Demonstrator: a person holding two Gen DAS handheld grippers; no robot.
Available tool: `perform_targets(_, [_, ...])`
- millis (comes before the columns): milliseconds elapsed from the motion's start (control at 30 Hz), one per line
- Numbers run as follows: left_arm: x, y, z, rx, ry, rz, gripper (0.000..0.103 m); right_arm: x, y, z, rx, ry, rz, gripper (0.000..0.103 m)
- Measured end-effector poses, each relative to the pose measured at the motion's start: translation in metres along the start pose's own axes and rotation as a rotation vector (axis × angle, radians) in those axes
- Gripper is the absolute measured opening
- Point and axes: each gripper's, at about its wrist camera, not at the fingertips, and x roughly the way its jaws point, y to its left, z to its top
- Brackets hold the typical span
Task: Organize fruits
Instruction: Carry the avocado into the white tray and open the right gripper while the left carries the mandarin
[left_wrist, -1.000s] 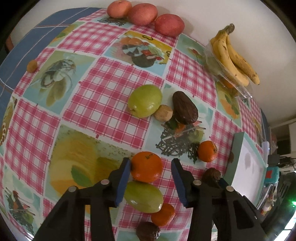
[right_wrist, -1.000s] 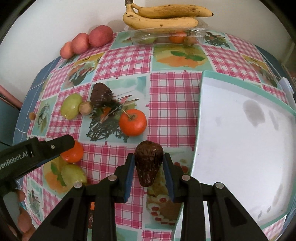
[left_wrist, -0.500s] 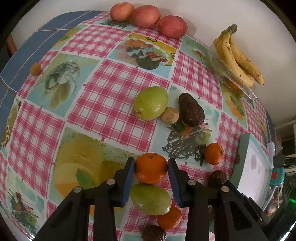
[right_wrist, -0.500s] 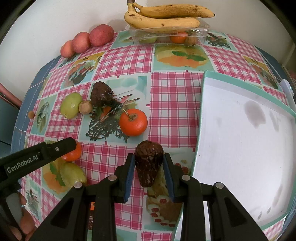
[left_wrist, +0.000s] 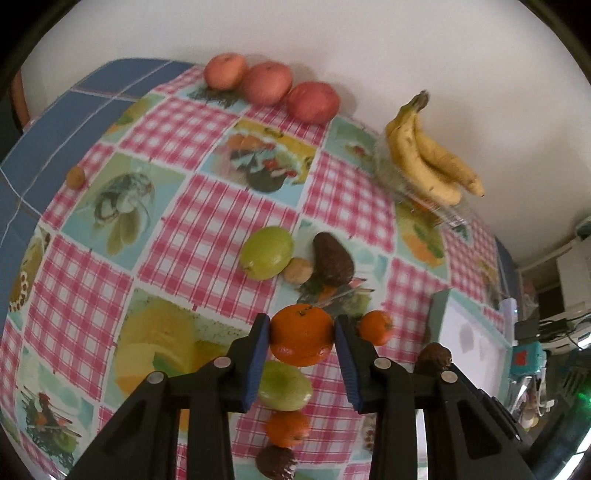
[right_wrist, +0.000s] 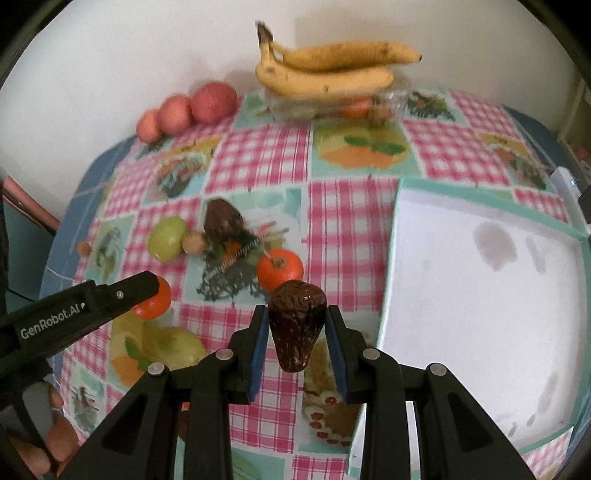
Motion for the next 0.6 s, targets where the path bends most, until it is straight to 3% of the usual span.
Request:
perform_targets(300, [-0.011,-0.025,-0.006,0.063,-0.013,-0.048,0.038,-0.026,-0.028,0.008,0.051,-0.059,-0.04,0.032])
perform_targets(600, [0.002,-0.077,-0.035,0.21,0.054,-0.114,0.038,-0.043,-0.108,0.005,0.197,-0.077,-0.21,0.032])
